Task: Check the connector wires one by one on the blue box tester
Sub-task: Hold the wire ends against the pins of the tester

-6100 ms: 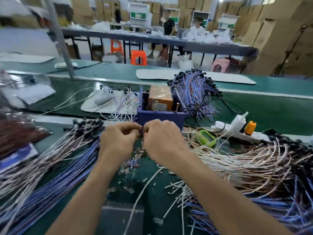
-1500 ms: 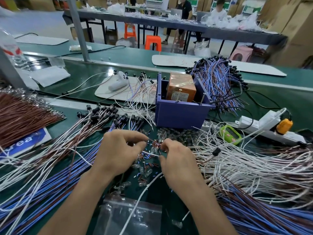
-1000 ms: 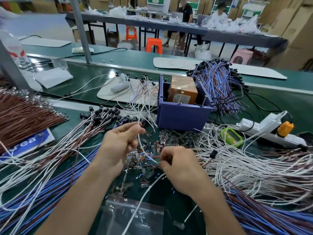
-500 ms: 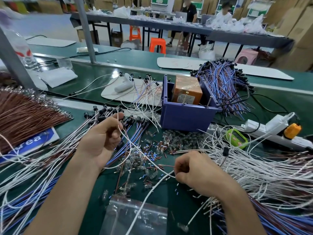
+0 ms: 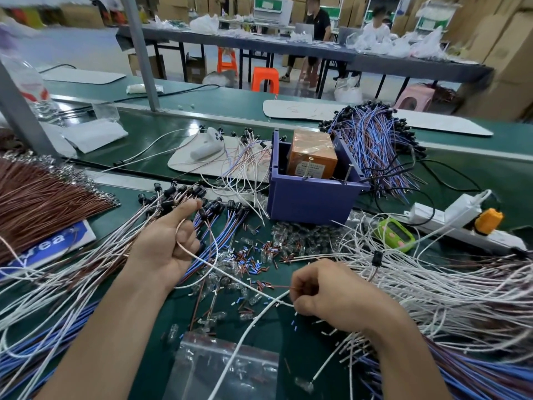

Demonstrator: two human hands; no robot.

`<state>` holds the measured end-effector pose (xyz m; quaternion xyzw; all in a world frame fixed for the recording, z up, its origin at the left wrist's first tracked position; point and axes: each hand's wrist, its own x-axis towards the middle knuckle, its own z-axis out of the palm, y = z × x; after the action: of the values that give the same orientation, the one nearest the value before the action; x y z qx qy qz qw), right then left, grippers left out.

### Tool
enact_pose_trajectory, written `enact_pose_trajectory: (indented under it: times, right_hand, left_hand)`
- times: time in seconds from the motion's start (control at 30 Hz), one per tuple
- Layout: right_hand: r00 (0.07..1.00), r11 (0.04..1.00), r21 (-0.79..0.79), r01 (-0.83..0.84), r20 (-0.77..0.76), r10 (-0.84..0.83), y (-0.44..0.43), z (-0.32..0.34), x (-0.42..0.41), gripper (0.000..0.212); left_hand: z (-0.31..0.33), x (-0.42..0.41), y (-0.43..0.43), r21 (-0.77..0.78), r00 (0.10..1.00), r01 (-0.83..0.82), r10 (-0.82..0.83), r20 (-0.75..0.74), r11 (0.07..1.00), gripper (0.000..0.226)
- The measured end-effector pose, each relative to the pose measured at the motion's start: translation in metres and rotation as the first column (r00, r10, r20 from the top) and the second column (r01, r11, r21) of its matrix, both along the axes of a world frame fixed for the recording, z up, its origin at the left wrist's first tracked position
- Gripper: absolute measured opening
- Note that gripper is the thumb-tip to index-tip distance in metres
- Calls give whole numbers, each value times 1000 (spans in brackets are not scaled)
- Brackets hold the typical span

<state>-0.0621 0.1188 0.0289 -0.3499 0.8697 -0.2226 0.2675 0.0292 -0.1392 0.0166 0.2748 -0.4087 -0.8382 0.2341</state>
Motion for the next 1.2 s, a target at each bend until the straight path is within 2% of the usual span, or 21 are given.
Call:
enact_pose_trajectory:
  times: [0.07,0.23,0.33,0.4,0.43,0.5,0.57,0.67,0.73,0.8,0.87,0.97,1.1,1.2]
  right_hand:
    - [1000,1000,-15,1,19,0,1,-1,-1,8]
    - [993,991,-101,83,88,-75,2,-1,-3,9]
    - [973,956,-203,210,139,-184,-1,-3,-5,14]
    - [958,927,-254,275,157,-241,-3,-6,-6,17]
    - [953,918,-266,293,157,-259,-4,-8,-6,18]
    - [954,917,-271,294,148,-262,-6,-10,-7,19]
    - [960,920,-280,273,142,-242,-6,-10,-7,20]
    - [972,923,-319,216,157,-174,-4,-6,-6,12]
    - [979,921,-353,162,171,-107,-2,-2,-5,8]
    - [986,926,-362,106,158,-51,0,1,-4,9]
    - [990,937,-343,61,143,-11,2,4,-3,11]
    - [988,950,-308,50,155,-2,4,6,-4,12]
    - [969,926,-335,172,225,-99,3,5,-3,11]
    - [915,801,-463,380,314,-253,0,2,-6,24]
  left_hand:
    - [-2,0,1,-64,1000,0,2,24,998,24]
    - [-8,-2,12,-239,984,36,7,178,970,66]
    - [-12,-4,23,-480,958,6,132,253,877,70]
    - [-14,-4,27,-607,943,31,178,280,794,66]
    - [-15,-5,27,-618,946,62,151,287,784,58]
    - [-16,-7,28,-594,947,139,69,314,792,28]
    - [-17,-9,30,-631,922,188,88,378,752,9]
    - [-19,-9,36,-695,868,204,201,454,690,17]
    - [-19,-10,38,-652,851,229,177,494,723,23]
    - [-17,-13,39,-525,885,222,56,462,822,17]
    - [-12,-12,38,-429,907,236,-38,420,872,8]
    - [-6,-10,32,-361,939,168,-37,343,917,13]
    - [0,-8,29,-213,991,62,-34,133,975,18]
    - [5,-8,30,-225,998,32,-19,58,974,14]
